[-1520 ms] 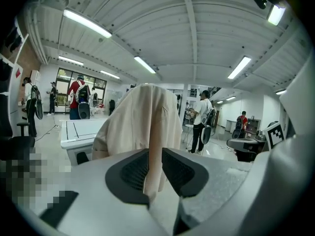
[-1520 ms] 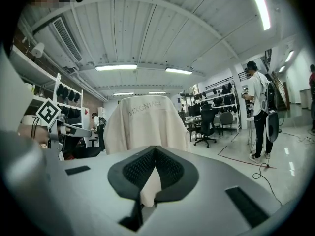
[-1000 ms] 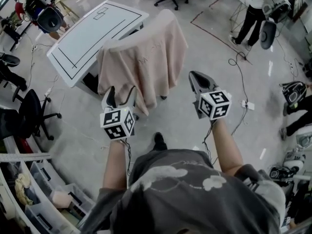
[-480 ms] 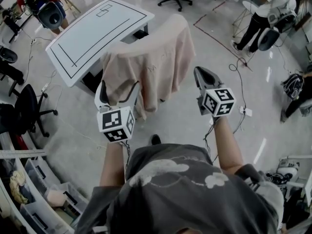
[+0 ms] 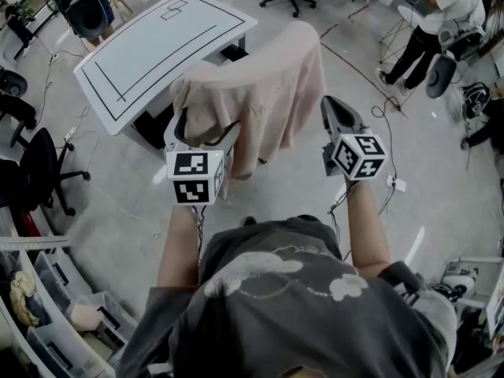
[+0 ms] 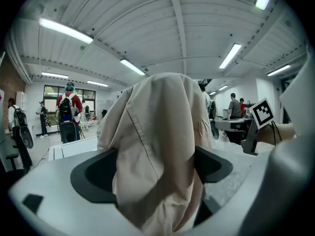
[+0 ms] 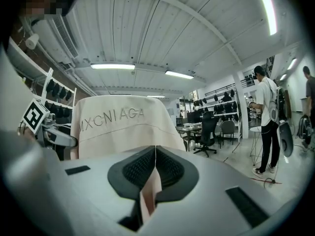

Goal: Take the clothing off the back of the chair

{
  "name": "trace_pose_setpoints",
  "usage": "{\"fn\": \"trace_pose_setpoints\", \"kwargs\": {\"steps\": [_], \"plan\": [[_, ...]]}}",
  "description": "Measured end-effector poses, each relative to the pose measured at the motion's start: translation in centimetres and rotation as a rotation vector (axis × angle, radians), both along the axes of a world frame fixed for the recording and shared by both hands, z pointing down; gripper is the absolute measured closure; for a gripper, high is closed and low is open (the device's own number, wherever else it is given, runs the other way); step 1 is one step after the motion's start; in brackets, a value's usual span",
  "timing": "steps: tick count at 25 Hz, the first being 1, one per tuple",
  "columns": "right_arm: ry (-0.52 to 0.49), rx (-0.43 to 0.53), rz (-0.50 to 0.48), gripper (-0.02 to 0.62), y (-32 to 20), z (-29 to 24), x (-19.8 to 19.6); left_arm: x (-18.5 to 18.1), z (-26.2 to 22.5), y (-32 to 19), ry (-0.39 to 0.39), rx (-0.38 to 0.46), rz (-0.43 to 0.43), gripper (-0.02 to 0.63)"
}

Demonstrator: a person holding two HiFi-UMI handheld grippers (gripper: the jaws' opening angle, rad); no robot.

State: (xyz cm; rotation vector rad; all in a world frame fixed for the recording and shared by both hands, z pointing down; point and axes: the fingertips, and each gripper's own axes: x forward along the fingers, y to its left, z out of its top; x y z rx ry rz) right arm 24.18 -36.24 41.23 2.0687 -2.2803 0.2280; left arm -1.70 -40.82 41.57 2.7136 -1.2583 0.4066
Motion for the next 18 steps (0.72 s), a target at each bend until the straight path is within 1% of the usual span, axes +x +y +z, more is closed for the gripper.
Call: {"fn": "trace_pose_setpoints", "kwargs": {"steps": [3,4,5,6,7,8,11,12,14,15,18], "plan": [[0.000,0.001,0.004,0.601,-0.4,0.0,0.3,0.0,0.0,-0.2,0.014,-0.003,-0.010,0.119],[-0.001,0.004,0.005,0.601,-0.6,-0.1,0.5,-0.1,-0.1,-0.3,0.019,-0.002,-0.032,0.127],[-0.002,0.007,0.007,0.601,-0.7,-0.3,0.7,-0.4,-0.2,-0.4,0.017,0.002,-0.065,0.153],[-0.002,0.010,0.007,0.601,-0.9,-0.5,0.9,-0.7,-0.2,-0.6,0.006,0.008,-0.106,0.220],[-0.002,0.012,0.005,0.601,-1.1,-0.7,1.0,-0.9,-0.2,-0.8,-0.010,0.013,-0.143,0.331],[0.000,0.013,0.001,0.601,-1.4,-0.9,1.1,-1.0,-0.1,-0.9,-0.026,0.017,-0.169,0.377],[0.005,0.014,-0.023,0.601,-2.1,-1.4,1.1,-0.9,-0.2,-0.6,-0.048,0.029,-0.198,0.431],[0.007,0.017,-0.032,0.601,-2.4,-1.6,1.2,-1.0,-0.4,-0.4,-0.046,0.037,-0.205,0.462],[0.008,0.027,-0.046,0.601,-3.0,-1.9,1.5,-1.0,-0.9,-0.3,-0.032,0.051,-0.215,0.559],[0.007,0.029,-0.054,0.601,-3.4,-2.0,1.6,-1.0,-1.0,-0.3,-0.026,0.054,-0.217,0.589],[0.006,0.028,-0.094,0.601,-4.0,-1.8,1.9,-1.3,-0.9,-0.2,-0.019,0.039,-0.230,0.597]]}}
